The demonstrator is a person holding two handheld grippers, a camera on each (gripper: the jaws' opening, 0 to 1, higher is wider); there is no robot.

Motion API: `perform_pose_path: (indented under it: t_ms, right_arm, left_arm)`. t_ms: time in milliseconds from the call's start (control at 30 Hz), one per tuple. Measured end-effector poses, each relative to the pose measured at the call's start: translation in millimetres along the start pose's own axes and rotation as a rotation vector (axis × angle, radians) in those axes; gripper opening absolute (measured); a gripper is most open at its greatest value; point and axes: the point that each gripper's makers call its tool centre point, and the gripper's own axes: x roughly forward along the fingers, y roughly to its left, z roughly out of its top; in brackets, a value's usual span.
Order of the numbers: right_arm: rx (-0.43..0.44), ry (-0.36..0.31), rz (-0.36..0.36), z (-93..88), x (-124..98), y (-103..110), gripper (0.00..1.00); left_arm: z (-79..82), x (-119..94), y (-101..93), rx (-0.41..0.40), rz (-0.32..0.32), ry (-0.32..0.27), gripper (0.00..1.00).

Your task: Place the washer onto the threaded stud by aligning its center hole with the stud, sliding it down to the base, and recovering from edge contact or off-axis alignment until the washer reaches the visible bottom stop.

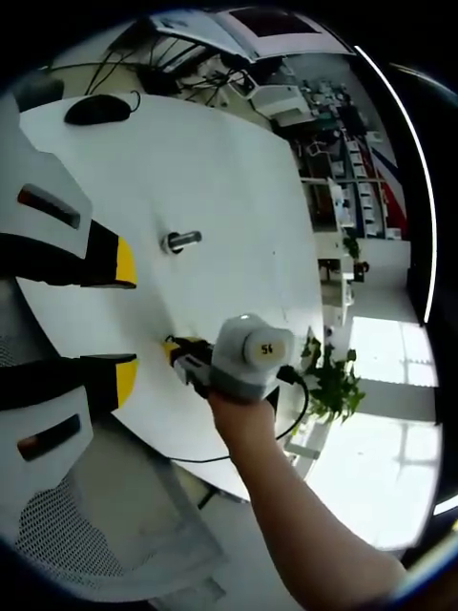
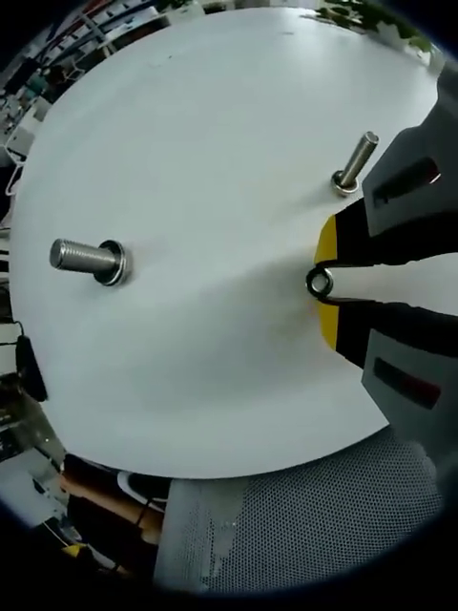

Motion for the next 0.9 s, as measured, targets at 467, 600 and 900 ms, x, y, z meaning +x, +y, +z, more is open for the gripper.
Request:
perform_pose_path:
  t_ms: [467, 600, 900]
  right_arm:
    - [0.116, -0.11, -0.001, -3.4, -1, -3, 0.13]
    - [0.12, -0.079, 0.014, -12.1, -4, -4, 0.13]
    - [0.175, -0.073, -0.017, -37.7, -23, -19, 0.13]
  left_arm:
    - [-1.1, 0, -0.3, 0.003, -0.001, 0.006, 0.25]
    - [-1.8, 1, -0.8, 0.004, -0.004, 0.01, 0.25]
    - [-2.1, 1, -2.0, 0.013, -0.007, 0.016, 0.25]
